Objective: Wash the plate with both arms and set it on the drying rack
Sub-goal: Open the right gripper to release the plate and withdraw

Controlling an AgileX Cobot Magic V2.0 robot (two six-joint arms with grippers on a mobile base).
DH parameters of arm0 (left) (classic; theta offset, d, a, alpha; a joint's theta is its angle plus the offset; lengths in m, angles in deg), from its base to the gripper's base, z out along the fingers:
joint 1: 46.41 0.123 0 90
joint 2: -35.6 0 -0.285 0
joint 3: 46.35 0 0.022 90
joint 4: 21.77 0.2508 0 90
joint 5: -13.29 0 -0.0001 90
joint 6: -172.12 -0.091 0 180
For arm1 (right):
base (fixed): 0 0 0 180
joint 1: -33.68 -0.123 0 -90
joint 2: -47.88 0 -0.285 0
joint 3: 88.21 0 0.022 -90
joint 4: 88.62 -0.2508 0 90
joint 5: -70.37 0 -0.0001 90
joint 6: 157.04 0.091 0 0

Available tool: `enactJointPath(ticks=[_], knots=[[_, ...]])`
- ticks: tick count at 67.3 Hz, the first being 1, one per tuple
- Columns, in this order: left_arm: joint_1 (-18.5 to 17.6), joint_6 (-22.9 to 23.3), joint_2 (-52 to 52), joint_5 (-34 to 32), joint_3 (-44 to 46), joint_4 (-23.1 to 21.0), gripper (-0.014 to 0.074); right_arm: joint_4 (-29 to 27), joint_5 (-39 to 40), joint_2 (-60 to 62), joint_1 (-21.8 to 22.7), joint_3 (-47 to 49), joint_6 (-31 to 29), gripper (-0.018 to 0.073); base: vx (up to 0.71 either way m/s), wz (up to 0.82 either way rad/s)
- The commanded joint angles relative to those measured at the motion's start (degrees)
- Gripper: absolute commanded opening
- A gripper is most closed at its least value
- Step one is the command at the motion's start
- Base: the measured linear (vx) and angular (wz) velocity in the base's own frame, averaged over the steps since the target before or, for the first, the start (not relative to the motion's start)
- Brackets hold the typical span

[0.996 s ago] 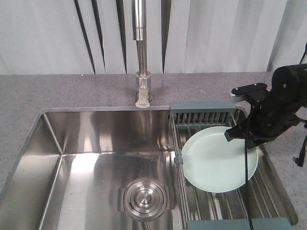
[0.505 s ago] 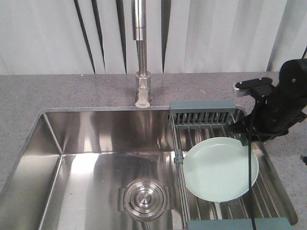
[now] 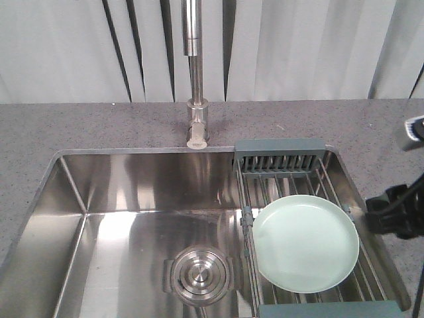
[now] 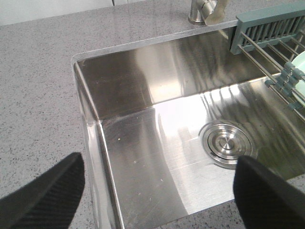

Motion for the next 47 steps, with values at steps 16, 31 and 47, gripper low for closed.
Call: enactJointPath(ticks=[16,31,47], knots=[[0.0,0.5,-0.6,-3.9,1.5,-0.6,0.0587,0.5,4.3,14.8,0.0,-9.5,-1.6,0.0282,0.00,0.00],[0.0,0.5,-0.6,-3.9,1.5,-0.6,0.0587,0.5,3.7,18.2,0.0,-10.6,-1.6,0.0183,0.00,0.00],[0.0,0.5,-0.6,-3.9,1.5,-0.6,0.0587,-0.9,3.5,18.2,0.0,-10.6,-1.3,-0.0015,0.00,0.00]])
